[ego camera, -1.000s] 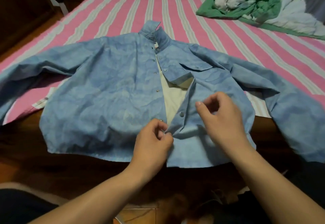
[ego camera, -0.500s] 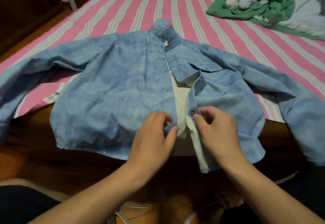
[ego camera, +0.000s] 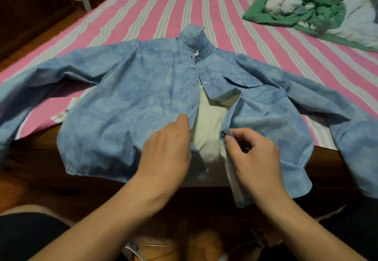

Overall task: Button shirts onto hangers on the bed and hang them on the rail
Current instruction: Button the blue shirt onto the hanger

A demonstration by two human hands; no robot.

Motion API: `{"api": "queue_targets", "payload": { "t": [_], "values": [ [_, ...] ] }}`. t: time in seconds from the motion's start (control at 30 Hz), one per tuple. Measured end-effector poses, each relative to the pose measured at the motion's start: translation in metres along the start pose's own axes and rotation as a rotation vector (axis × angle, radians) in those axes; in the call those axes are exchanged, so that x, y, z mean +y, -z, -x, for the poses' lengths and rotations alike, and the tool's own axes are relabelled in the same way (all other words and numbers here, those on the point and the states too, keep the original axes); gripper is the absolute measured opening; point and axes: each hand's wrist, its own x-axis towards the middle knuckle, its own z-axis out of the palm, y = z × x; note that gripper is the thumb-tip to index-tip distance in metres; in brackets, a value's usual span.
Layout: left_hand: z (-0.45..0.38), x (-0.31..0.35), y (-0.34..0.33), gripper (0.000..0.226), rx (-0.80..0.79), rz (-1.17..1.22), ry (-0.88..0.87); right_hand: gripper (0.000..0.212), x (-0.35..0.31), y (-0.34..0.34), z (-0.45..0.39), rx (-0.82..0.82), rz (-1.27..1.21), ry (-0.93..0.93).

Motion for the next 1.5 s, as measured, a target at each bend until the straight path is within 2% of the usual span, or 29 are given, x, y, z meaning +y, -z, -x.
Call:
{"api": "queue_targets", "payload": {
  "t": [0.1, 0.17, 0.3, 0.5, 0.73, 0.87, 1.07, 1.2, 1.27, 1.33, 1.43, 1.5],
  "values": [
    [-0.011, -0.006, 0.011, 0.03, -0.006, 0.595, 0.298, 0.009, -0.01, -0.001, 0.001, 0.087, 0.036, 0.126],
    [-0.014, -0.008, 0.008, 0.034, -0.05, 0.82, 0.379, 0.008, -0.014, -0.006, 0.002, 0.127, 0.094, 0.241],
    [-0.006, -0.008, -0.003, 0.031, -0.129, 0.886, 0.387, 0.004, -0.012, -0.024, 0.008, 0.108, 0.171, 0.342],
    [0.0, -0.005, -0.006, 0.018, -0.102, 0.933, 0.424, 0.008, -0.007, -0.038, 0.013, 0.044, 0.303, 0.36],
    [-0.002, -0.003, -0.003, 0.021, -0.103, 1.001, 0.503, 0.002, -0.008, -0.04, 0.011, 0.088, 0.381, 0.379],
    [-0.001, -0.003, -0.004, 0.021, -0.1, 1.027, 0.534, 0.008, -0.007, -0.045, 0.01, 0.103, 0.443, 0.421],
    [-0.001, -0.005, -0.007, 0.018, -0.096, 1.079, 0.621, 0.009, -0.006, -0.047, 0.017, 0.049, 0.513, 0.485],
    [0.0, -0.005, -0.006, 0.013, -0.121, 1.138, 0.629, 0.009, -0.006, -0.046, 0.02, 0.039, 0.435, 0.454],
    [0.002, -0.002, -0.003, 0.012, -0.166, 1.209, 0.632, 0.014, -0.007, -0.047, 0.024, -0.019, 0.404, 0.417],
    [0.003, 0.0, -0.003, 0.021, -0.207, 1.211, 0.615, 0.018, -0.007, -0.047, 0.029, -0.101, 0.319, 0.334],
    [-0.001, -0.002, -0.002, 0.019, -0.23, 1.24, 0.632, 0.034, -0.005, -0.043, 0.029, -0.2, 0.082, 0.154],
    [-0.005, -0.005, -0.002, 0.021, -0.237, 1.236, 0.626, 0.033, -0.004, -0.038, 0.025, -0.228, -0.027, 0.078]
  ]
}}
